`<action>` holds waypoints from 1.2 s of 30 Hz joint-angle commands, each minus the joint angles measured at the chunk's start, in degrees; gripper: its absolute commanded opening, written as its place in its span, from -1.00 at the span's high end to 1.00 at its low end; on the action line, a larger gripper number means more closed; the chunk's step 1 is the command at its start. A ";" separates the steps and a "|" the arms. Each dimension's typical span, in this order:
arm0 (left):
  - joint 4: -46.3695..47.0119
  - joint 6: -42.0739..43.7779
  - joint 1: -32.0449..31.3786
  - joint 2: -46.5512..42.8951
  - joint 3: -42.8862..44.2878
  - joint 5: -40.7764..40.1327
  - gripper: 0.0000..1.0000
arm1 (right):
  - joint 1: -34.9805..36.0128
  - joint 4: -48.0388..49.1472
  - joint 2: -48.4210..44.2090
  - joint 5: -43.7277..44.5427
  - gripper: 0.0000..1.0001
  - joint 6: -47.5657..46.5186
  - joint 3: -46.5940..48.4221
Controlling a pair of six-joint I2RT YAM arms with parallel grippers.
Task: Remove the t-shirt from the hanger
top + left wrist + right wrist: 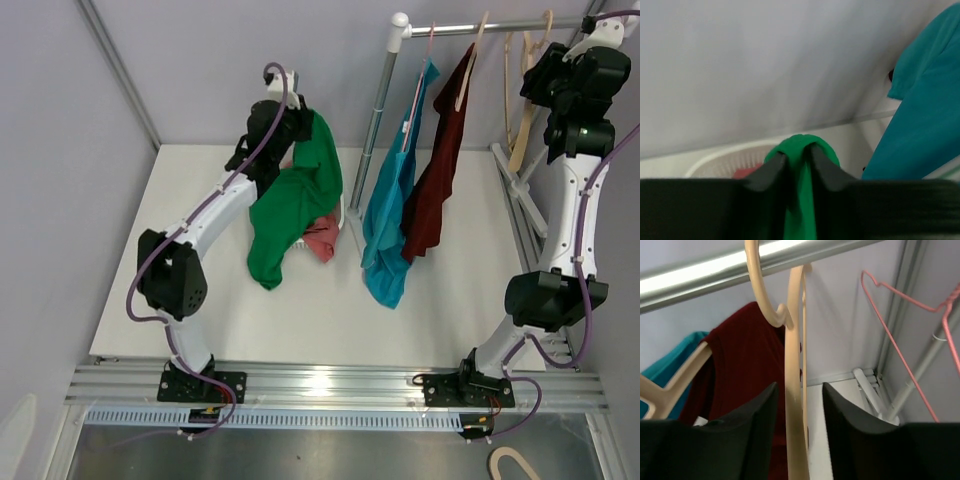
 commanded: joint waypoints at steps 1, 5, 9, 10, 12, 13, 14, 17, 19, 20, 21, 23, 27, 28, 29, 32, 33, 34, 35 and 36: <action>-1.49 -1.75 -2.01 0.48 -3.65 -4.80 0.39 | -0.25 -5.27 -4.86 3.99 0.06 -0.86 1.95; -2.72 -3.51 -3.33 0.48 -8.31 -6.91 -0.21 | -0.16 -10.20 -8.02 6.81 -0.20 -1.12 3.98; -3.16 -3.16 -3.68 -1.27 -10.51 -8.41 -0.44 | 0.01 -12.67 -11.36 6.63 -0.29 0.37 4.86; -3.16 -2.90 -3.77 -1.88 -11.21 -8.76 -0.50 | 0.19 -13.54 -12.32 6.11 -0.29 0.72 5.12; -3.60 -1.84 -3.94 -3.99 -11.31 -9.72 -0.82 | 0.45 -14.43 -13.30 5.32 -0.29 2.39 5.56; -4.12 -1.49 -4.03 -4.87 -11.05 -9.90 -0.97 | 0.36 -15.39 -13.73 3.57 -0.29 3.09 5.83; -4.48 -0.44 -4.12 -5.84 -11.04 -9.90 -0.99 | 0.54 -15.92 -13.83 2.34 -0.29 3.62 6.09; -4.57 2.63 -5.61 -10.84 -11.48 -9.99 -0.99 | 1.94 -17.24 -13.74 -1.52 -0.25 5.90 6.53; -3.52 5.35 -7.36 -15.13 -12.53 -8.59 -0.99 | 2.56 -17.51 -13.13 -4.60 -0.24 8.19 6.53; -2.99 6.50 -8.24 -16.64 -13.58 -8.06 -0.99 | 2.91 -17.68 -12.17 -7.14 -0.20 8.72 6.79; -2.55 7.47 -9.12 -18.13 -13.85 -7.27 -0.99 | 3.26 -18.29 -11.46 -7.95 -0.19 9.94 7.67; -0.53 11.94 -12.37 -22.01 -14.99 -6.74 -0.99 | 4.49 -19.00 -9.26 -9.36 -0.16 10.65 8.81; 1.14 17.23 -18.43 -25.97 -15.26 -3.85 -0.99 | 7.04 -19.88 -6.27 -9.80 -0.15 11.80 11.27; 1.58 17.93 -19.14 -26.58 -16.05 -1.66 -0.99 | 7.48 -19.79 -5.66 -10.06 -0.15 12.23 11.71; 2.72 18.28 -19.85 -27.46 -16.23 -0.77 -0.99 | 8.44 -19.79 -5.22 -10.07 -0.15 12.41 11.98; 4.04 20.04 -23.18 -28.08 -17.46 -0.15 -0.99 | 10.37 -20.06 -3.02 -9.98 -0.14 12.50 13.91; 4.05 20.31 -24.58 -28.08 -17.37 0.20 -0.99 | 10.82 -20.23 -2.15 -9.89 -0.14 12.50 14.26; 4.13 20.66 -25.38 -27.99 -17.46 0.29 -0.99 | 11.26 -20.32 -1.79 -9.63 -0.14 12.59 14.53; 4.74 21.44 -26.87 -27.65 -17.55 0.29 -0.99 | 12.05 -20.41 -1.18 -9.19 -0.14 12.24 15.05; 5.01 21.45 -26.88 -27.29 -17.55 0.03 -0.99 | 11.97 -20.41 -1.17 -8.75 -0.14 12.07 15.14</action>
